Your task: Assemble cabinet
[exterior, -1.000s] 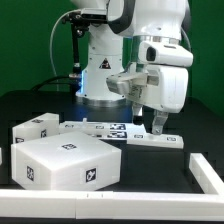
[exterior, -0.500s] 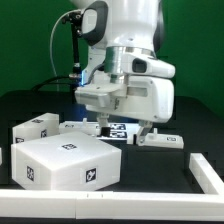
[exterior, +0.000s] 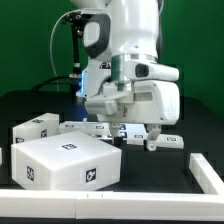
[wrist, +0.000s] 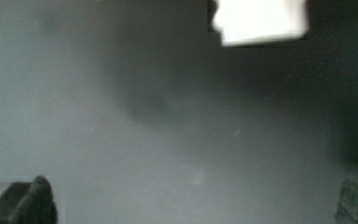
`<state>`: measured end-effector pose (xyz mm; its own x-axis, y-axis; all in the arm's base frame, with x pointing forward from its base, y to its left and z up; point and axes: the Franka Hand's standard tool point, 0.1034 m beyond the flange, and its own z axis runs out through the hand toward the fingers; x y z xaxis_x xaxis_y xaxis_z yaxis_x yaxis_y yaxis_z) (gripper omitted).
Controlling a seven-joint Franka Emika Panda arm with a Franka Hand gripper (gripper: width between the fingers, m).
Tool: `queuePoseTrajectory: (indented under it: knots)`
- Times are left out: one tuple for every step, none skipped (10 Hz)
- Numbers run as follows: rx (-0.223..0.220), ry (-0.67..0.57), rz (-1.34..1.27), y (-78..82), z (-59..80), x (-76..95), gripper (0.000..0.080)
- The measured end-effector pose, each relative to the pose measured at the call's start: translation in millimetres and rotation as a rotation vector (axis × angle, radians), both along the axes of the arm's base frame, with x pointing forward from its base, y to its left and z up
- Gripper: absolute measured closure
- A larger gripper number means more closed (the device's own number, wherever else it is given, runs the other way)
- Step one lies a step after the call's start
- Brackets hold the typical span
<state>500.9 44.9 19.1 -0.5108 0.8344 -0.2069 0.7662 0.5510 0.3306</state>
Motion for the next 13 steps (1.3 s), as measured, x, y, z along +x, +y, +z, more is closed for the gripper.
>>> queuePoseTrajectory:
  knots:
    - [-0.035, 0.018, -0.080, -0.8, -4.6, -1.6, 0.0005]
    - [-0.048, 0.020, -0.135, 14.4, -4.3, -4.1, 0.0005]
    - [-0.069, -0.020, -0.120, 24.8, -5.0, -3.4, 0.0005]
    - [-0.107, -0.041, -0.141, 23.4, -5.1, -3.0, 0.0005]
    - [-0.154, -0.065, -0.128, 17.7, -2.0, -2.3, 0.0005]
    - [-0.178, -0.072, -0.144, 0.4, 5.5, -1.2, 0.0005]
    - [-0.188, -0.049, -0.197, -7.9, 10.6, -1.1, 0.0005]
    - [-0.176, -0.042, -0.218, -0.5, 17.5, 0.4, 0.0005]
    - [-0.175, -0.051, -0.209, -1.5, 15.8, 0.2, 0.0005]
    - [-0.181, -0.046, -0.210, -3.9, 13.4, -1.1, 0.0005]
    - [-0.180, -0.055, -0.209, -6.7, 14.0, 0.1, 0.0005]
    - [-0.185, -0.101, -0.199, -19.9, 13.4, 4.5, 0.0005]
    - [-0.218, -0.109, -0.211, -37.7, 12.8, 6.0, 0.0005]
